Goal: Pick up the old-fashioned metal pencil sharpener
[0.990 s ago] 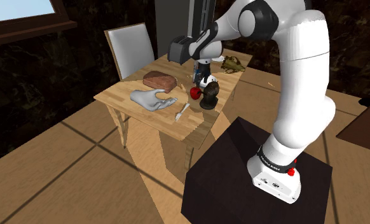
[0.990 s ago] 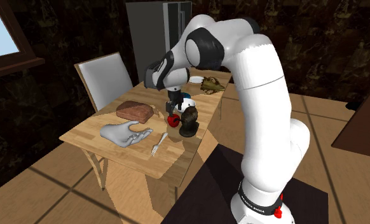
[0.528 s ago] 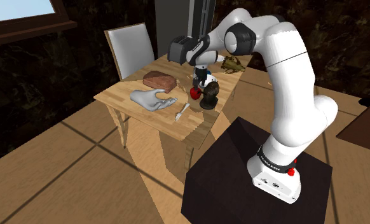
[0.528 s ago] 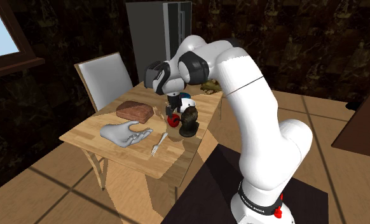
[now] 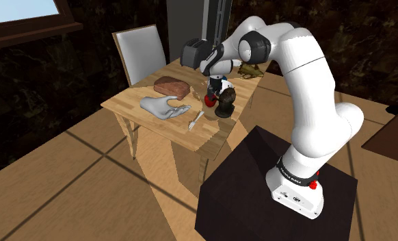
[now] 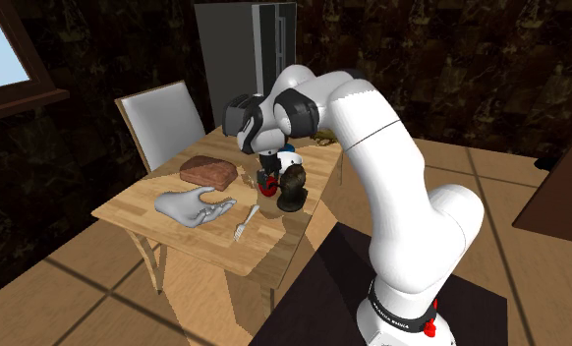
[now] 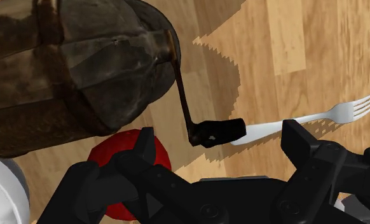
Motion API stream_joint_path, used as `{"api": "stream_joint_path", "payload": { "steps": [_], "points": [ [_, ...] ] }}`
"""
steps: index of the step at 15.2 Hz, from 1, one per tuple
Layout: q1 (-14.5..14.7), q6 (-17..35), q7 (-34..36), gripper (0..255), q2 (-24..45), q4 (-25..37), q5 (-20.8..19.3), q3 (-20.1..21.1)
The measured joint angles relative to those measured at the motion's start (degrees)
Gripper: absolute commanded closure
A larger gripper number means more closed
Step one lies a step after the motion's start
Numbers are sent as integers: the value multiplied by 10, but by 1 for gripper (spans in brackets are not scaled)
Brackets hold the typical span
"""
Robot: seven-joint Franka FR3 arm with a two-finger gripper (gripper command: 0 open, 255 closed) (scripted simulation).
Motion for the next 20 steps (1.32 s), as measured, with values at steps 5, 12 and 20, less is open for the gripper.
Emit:
{"api": "stream_joint_path", "payload": {
  "steps": [5, 12, 20],
  "points": [
    [0, 1, -1, 255, 2, 1, 0, 1],
    [1, -4, 1, 255, -4, -1, -1, -1],
    [9, -36, 7, 255, -49, -14, -10, -10]
  ]
}}
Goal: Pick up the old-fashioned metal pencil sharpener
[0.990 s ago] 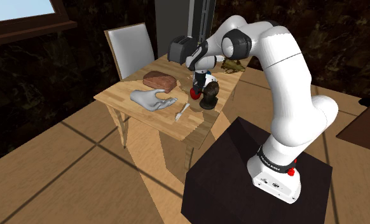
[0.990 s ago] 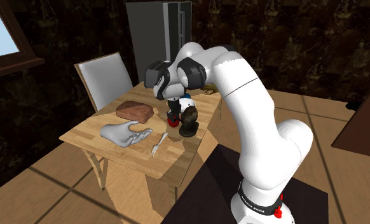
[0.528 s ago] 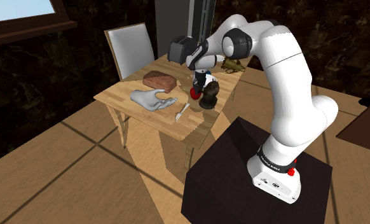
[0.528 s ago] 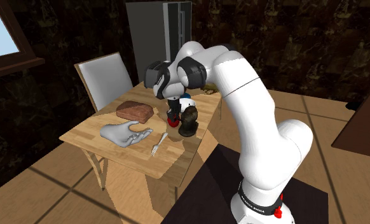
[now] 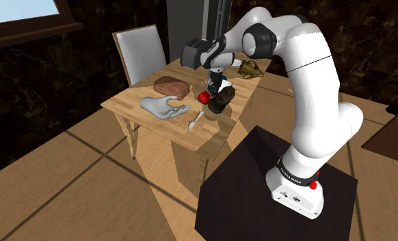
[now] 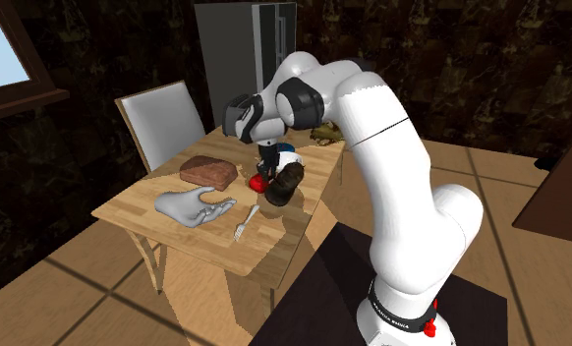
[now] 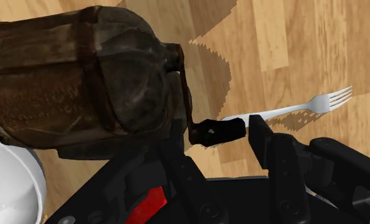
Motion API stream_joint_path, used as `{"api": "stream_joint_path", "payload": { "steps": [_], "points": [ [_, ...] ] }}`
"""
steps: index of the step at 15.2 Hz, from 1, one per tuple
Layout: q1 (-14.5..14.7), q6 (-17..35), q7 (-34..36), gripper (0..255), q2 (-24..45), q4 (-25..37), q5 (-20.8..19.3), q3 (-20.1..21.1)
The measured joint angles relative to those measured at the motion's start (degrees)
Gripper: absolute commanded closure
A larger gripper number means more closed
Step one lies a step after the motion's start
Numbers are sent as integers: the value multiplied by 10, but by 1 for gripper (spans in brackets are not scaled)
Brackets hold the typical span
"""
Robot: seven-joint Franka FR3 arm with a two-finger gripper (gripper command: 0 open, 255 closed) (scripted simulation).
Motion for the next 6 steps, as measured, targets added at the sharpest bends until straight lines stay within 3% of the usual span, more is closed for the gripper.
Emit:
{"api": "stream_joint_path", "payload": {
  "steps": [6],
  "points": [
    [3, -25, 2, 255, -31, -6, -7, -7]
  ]
}}
